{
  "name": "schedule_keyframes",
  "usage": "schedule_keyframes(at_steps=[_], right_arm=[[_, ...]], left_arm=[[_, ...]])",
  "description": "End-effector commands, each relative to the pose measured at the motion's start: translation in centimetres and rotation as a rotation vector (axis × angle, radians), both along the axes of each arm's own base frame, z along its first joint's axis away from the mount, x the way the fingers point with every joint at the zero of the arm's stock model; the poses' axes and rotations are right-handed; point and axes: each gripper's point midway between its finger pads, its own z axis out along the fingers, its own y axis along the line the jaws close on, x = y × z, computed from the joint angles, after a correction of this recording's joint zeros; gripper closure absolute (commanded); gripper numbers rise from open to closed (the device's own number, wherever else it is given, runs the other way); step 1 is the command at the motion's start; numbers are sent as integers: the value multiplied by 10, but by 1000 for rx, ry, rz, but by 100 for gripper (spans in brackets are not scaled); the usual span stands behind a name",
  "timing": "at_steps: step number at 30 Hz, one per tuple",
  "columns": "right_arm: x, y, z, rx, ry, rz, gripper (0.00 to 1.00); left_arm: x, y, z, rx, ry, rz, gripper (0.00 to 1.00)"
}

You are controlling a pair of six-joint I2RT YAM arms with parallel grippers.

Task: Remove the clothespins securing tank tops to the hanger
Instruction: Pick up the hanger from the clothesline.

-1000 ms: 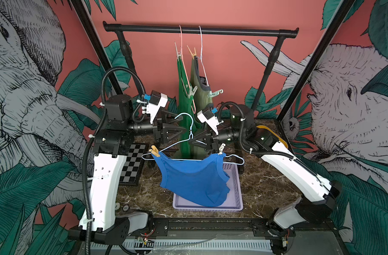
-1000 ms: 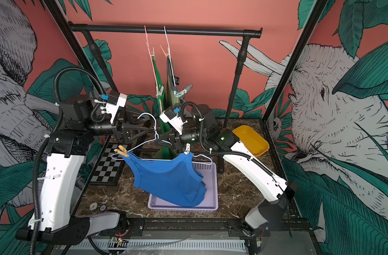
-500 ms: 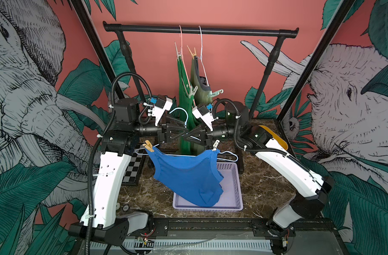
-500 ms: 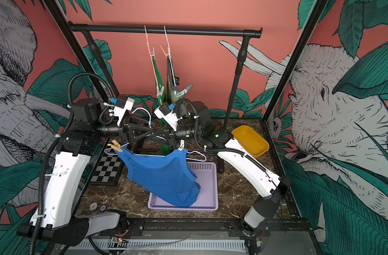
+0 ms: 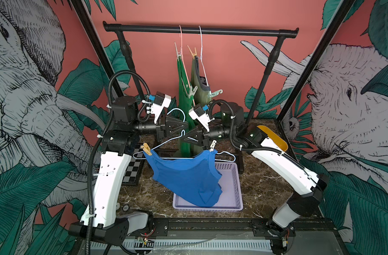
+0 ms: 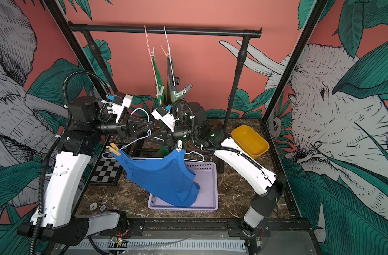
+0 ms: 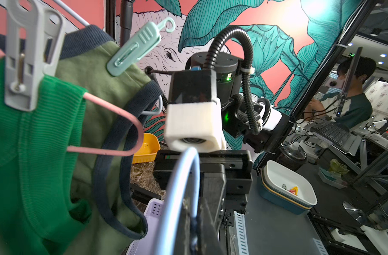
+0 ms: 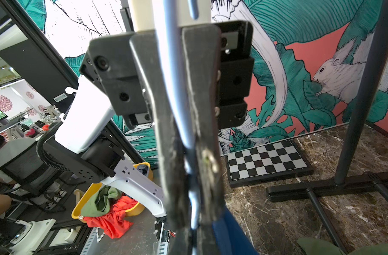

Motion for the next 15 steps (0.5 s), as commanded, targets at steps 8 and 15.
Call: schedule_keyframes(at_steps=[8, 15], right_arm=[[2, -3, 29, 69, -95, -37, 46], [29, -36, 54, 80, -137, -215, 27]], left_arm=[[-10, -2, 9, -27, 21, -45, 100], [-10, -2, 4, -18, 15, -44, 100]])
